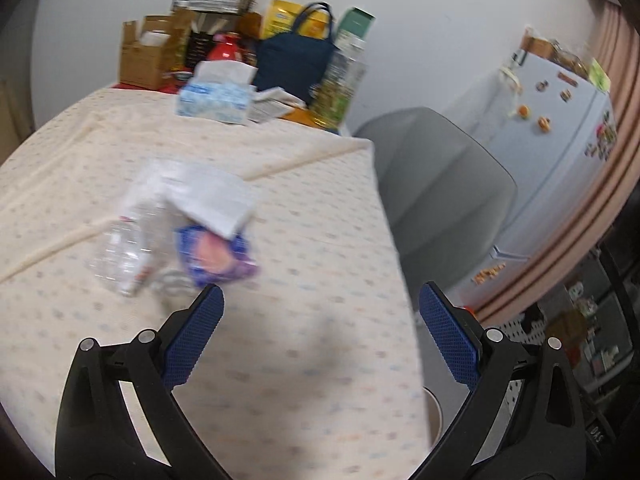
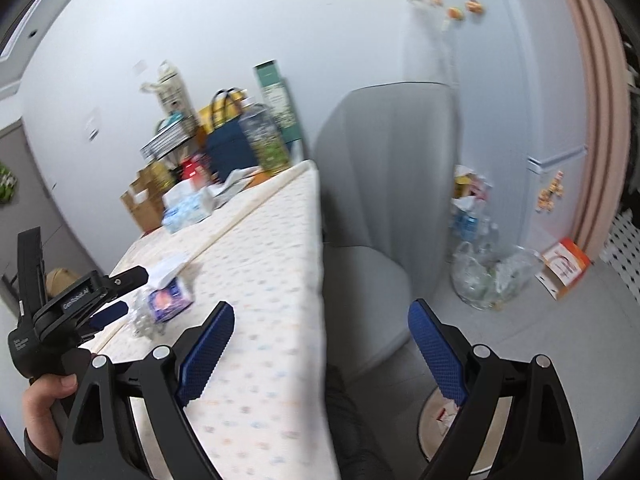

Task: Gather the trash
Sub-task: 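Move both tools back over the remaining trash on the table, then close the left gripper around the crushed clear plastic bottle, then grasp the silver blister pack with the right gripper, then carry both items to the floor bin while the right gripper drops the blister pack in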

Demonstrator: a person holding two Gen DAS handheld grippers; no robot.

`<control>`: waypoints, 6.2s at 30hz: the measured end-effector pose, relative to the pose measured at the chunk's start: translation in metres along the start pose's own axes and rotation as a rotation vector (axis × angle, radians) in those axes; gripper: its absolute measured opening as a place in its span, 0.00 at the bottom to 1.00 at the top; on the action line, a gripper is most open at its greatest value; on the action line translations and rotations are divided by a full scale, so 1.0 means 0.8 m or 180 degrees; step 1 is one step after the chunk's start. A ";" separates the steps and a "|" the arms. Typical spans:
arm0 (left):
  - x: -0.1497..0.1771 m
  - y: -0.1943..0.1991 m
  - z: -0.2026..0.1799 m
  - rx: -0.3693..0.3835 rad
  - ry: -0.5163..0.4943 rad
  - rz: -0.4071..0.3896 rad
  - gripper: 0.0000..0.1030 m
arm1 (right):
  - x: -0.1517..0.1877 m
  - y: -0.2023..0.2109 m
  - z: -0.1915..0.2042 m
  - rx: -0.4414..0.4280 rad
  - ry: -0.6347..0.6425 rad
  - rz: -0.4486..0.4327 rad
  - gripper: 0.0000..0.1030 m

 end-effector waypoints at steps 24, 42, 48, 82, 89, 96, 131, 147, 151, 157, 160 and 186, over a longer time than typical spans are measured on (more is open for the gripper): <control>-0.030 -0.068 0.148 -0.0623 0.0120 0.0202 0.94 | 0.014 -0.099 0.161 -0.0267 0.0533 0.0439 0.84; -0.021 -0.032 0.201 -0.0422 0.0344 0.0119 0.78 | 0.035 -0.154 0.250 -0.0471 0.0712 0.0726 0.80; -0.021 -0.005 0.223 -0.0482 0.0456 -0.0043 0.78 | 0.044 -0.166 0.275 -0.0501 0.0791 0.0787 0.80; -0.014 0.045 0.254 -0.0431 0.0629 -0.0270 0.78 | 0.063 -0.157 0.298 -0.0676 0.0850 0.0896 0.62; -0.024 0.047 0.284 -0.0481 0.0665 -0.0264 0.78 | 0.076 -0.182 0.334 -0.0784 0.0954 0.1036 0.59; -0.031 0.039 0.298 -0.0454 0.0663 -0.0233 0.78 | 0.080 -0.208 0.377 -0.0786 0.1011 0.1093 0.59; -0.033 0.019 0.239 -0.0115 0.0528 -0.0153 0.78 | 0.054 -0.146 0.284 -0.0197 0.0788 0.0812 0.35; -0.009 -0.005 0.079 0.0332 0.0002 0.0028 0.78 | 0.032 -0.061 0.109 0.0401 0.0334 0.0583 0.35; 0.001 -0.013 0.041 0.0430 -0.0120 0.0110 0.78 | 0.033 -0.043 0.075 0.0508 0.0225 0.0541 0.35; 0.019 -0.025 -0.018 0.0553 -0.0333 0.0208 0.78 | 0.032 -0.017 0.022 0.0680 0.0080 0.0479 0.35; 0.032 -0.038 -0.046 0.0622 -0.0410 0.0300 0.78 | 0.034 -0.006 -0.008 0.0775 -0.0003 0.0468 0.35; 0.147 -0.152 -0.229 0.0730 -0.1063 0.1031 0.78 | 0.098 -0.018 -0.223 0.1100 -0.0769 0.0717 0.35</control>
Point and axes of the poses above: each gripper's, at about its wrist camera, not at the fingertips, and y roughly against the way its jaws point, z to its left, x to its underside, the point moved 1 cm from there along -y, roughly the way its jaws point, and after that the axes turned 3 degrees about y, right-handed, at the moved point
